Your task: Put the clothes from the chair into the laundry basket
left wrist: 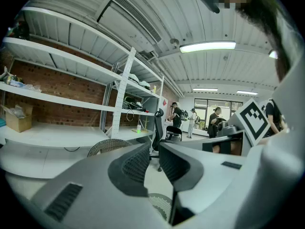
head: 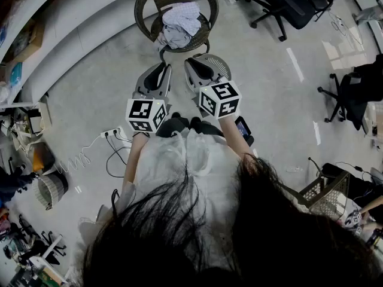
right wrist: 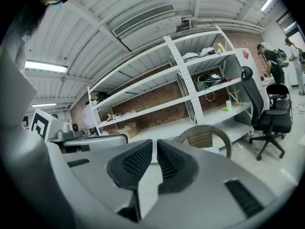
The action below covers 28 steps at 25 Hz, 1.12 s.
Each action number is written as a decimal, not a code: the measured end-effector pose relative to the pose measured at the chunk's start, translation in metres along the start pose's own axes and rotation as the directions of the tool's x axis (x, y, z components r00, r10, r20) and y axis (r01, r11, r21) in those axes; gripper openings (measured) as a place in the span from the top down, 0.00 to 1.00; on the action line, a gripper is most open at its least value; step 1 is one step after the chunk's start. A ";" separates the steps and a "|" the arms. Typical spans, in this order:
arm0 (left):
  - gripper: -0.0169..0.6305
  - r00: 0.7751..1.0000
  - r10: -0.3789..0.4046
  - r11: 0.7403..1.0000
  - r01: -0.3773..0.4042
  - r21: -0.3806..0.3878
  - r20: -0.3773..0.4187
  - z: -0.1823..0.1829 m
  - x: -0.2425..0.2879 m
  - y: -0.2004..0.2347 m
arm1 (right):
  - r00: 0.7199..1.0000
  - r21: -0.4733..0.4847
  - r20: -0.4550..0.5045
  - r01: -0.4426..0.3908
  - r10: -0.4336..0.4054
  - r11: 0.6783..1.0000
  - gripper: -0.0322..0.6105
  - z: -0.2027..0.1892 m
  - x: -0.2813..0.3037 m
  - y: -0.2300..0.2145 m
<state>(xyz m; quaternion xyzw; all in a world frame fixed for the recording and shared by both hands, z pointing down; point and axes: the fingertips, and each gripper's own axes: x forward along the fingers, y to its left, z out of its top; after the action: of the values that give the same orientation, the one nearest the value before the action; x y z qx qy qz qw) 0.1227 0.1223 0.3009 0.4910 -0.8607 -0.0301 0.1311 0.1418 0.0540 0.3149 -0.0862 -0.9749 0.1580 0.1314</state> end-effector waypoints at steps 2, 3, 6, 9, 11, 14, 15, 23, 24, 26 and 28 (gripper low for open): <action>0.86 1.000 0.003 1.000 -0.003 0.002 0.000 0.001 0.004 0.000 | 1.000 0.000 -0.001 -0.002 0.002 1.000 0.88 0.001 0.001 -0.004; 0.86 1.000 0.004 1.000 -0.004 0.003 0.000 0.001 0.005 0.000 | 1.000 0.001 -0.001 -0.003 0.003 1.000 0.88 0.001 0.002 -0.005; 0.86 1.000 0.010 1.000 -0.010 0.004 -0.001 -0.001 0.009 -0.002 | 1.000 0.009 0.003 -0.005 0.005 1.000 0.88 0.001 0.001 -0.010; 0.86 1.000 0.019 1.000 -0.019 0.004 -0.005 -0.001 0.013 -0.004 | 1.000 0.014 0.004 -0.015 0.015 1.000 0.88 0.002 0.000 -0.015; 0.86 1.000 0.028 1.000 -0.028 0.000 -0.006 -0.002 0.016 -0.004 | 1.000 0.008 -0.001 -0.023 0.023 1.000 0.88 0.003 0.000 -0.018; 0.86 0.999 0.043 0.999 -0.044 -0.010 -0.002 -0.005 0.019 -0.007 | 0.999 0.000 -0.013 -0.037 0.037 0.999 0.88 -0.001 -0.002 -0.023; 0.86 0.999 0.048 0.999 -0.048 -0.012 0.000 -0.006 0.020 -0.008 | 0.999 -0.001 -0.016 -0.041 0.041 0.999 0.88 -0.002 -0.004 -0.024; 0.86 0.997 0.072 0.997 -0.072 -0.010 0.001 -0.009 0.030 -0.017 | 0.997 0.004 -0.037 -0.071 0.071 0.997 0.88 -0.008 -0.009 -0.038; 0.86 0.997 0.075 0.997 -0.075 -0.010 0.000 -0.009 0.031 -0.017 | 0.997 0.007 -0.039 -0.073 0.073 0.997 0.88 -0.008 -0.009 -0.039; 0.86 0.997 0.080 0.997 -0.080 -0.007 -0.001 -0.008 0.033 -0.016 | 0.996 0.016 -0.039 -0.077 0.078 0.997 0.88 -0.008 -0.007 -0.043; 0.86 0.996 0.084 0.996 -0.084 -0.002 -0.007 -0.009 0.035 -0.014 | 0.996 0.024 -0.038 -0.082 0.083 0.996 0.88 -0.008 -0.004 -0.045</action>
<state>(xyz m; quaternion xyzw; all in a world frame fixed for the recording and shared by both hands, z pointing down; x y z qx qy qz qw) 0.1197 0.0857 0.3137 0.4545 -0.8800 -0.0238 0.1356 0.1420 0.0133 0.3365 -0.1280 -0.9658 0.1727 0.1448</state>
